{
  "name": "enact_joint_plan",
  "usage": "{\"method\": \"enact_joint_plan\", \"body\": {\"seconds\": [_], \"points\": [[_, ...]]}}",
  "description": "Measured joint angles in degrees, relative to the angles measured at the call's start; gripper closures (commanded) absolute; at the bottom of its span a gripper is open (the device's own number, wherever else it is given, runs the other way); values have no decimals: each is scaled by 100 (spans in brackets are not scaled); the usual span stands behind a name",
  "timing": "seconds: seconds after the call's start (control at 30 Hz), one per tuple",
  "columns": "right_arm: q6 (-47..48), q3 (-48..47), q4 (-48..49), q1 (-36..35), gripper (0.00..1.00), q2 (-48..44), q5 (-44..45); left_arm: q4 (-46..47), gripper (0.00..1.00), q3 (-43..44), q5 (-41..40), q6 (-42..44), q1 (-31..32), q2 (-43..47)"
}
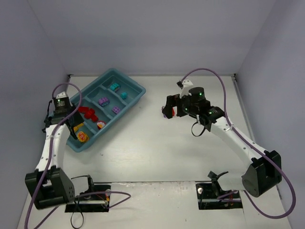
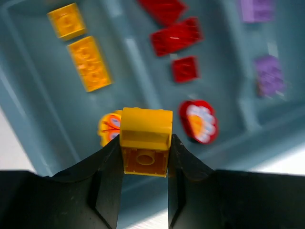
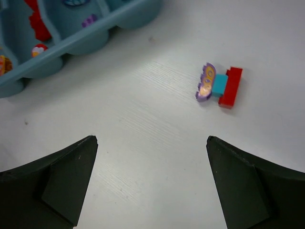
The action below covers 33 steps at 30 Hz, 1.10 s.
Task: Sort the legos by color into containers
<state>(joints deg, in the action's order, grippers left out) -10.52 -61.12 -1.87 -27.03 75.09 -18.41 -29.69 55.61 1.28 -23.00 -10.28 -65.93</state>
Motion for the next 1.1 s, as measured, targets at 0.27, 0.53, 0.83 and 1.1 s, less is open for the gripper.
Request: {"method": "enact_joint_plan", "body": {"seconds": [0.27,0.53,0.83,1.1], "points": [[-304,90,-271,81,5,219,1027,-98,39,260,-431,-229,-673,-1193],[-404,-396,-334,199,3,1515,1355,-122,33,450,-129,-343,-686,-1008],[-372,-1270,-310,199,2,2826,1528,-354,31,450,673,-509,-269,-13],[-216,-1751,-286,199,4,3849,1617,-1001,30,472,1285,-564,568,481]]}}
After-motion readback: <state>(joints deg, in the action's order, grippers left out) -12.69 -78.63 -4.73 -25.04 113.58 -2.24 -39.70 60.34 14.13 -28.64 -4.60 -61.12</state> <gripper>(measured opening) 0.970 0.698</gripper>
